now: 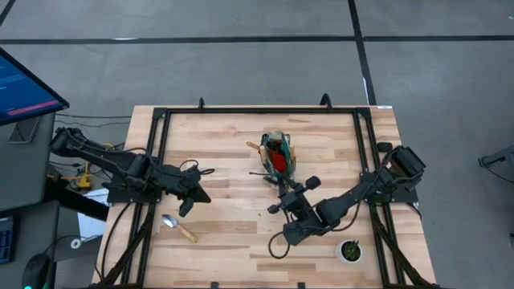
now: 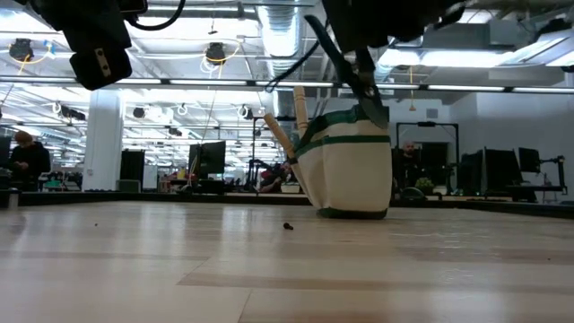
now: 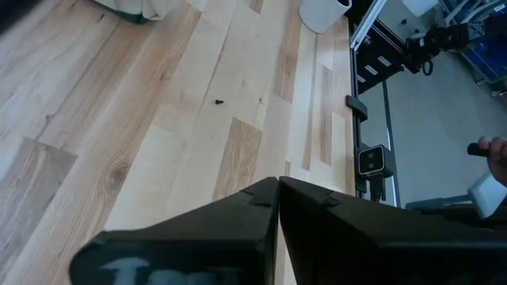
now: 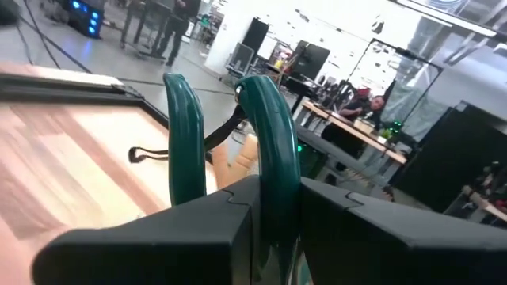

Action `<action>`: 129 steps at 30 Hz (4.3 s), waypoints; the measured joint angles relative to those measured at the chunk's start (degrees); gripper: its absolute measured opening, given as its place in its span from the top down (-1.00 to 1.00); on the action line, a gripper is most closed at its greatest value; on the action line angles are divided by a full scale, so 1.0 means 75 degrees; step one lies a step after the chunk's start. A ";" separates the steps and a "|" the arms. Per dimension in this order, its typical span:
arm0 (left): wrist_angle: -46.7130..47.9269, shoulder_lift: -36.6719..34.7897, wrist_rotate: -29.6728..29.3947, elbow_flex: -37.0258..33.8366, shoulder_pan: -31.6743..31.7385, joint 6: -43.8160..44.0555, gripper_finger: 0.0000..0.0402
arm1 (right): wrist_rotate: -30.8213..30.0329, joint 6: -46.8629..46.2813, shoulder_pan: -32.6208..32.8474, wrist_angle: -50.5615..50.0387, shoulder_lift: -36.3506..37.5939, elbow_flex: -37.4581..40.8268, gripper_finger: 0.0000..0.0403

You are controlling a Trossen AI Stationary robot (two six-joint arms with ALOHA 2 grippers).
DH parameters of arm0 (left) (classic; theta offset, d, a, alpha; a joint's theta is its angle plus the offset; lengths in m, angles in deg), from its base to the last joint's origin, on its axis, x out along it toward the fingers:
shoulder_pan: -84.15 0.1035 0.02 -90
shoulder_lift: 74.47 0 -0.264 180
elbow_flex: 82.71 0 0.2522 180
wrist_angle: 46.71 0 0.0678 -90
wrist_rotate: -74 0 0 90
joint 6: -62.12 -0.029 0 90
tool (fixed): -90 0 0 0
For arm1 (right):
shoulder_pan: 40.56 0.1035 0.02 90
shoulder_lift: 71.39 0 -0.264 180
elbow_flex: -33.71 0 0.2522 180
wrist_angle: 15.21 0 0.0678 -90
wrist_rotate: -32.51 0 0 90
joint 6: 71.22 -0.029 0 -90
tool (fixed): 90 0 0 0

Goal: Pick & Place Garden tools in Gardening bag
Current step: Put the shear scissors into the gardening bag

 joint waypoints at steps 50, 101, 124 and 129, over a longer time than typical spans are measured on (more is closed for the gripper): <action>-0.0064 0.0000 -0.0372 0.0000 0.0000 0.0027 0.99 | 0.0011 -0.3349 -0.0840 -0.2530 0.0085 -0.0195 0.75; -0.0187 0.0002 -0.0577 0.0000 -0.0002 -0.0034 1.00 | -0.0015 -0.6642 -0.0928 -0.2351 0.0073 0.1003 0.75; -0.0236 0.0002 -0.0569 0.0000 -0.0002 -0.0366 0.99 | 0.0012 -0.4749 -0.0788 -0.2200 0.0073 0.0966 0.07; -0.0236 0.0000 -0.0568 0.0000 -0.0003 -0.0378 0.99 | 0.0009 -0.4011 -0.0604 -0.2199 0.0073 0.0699 -0.13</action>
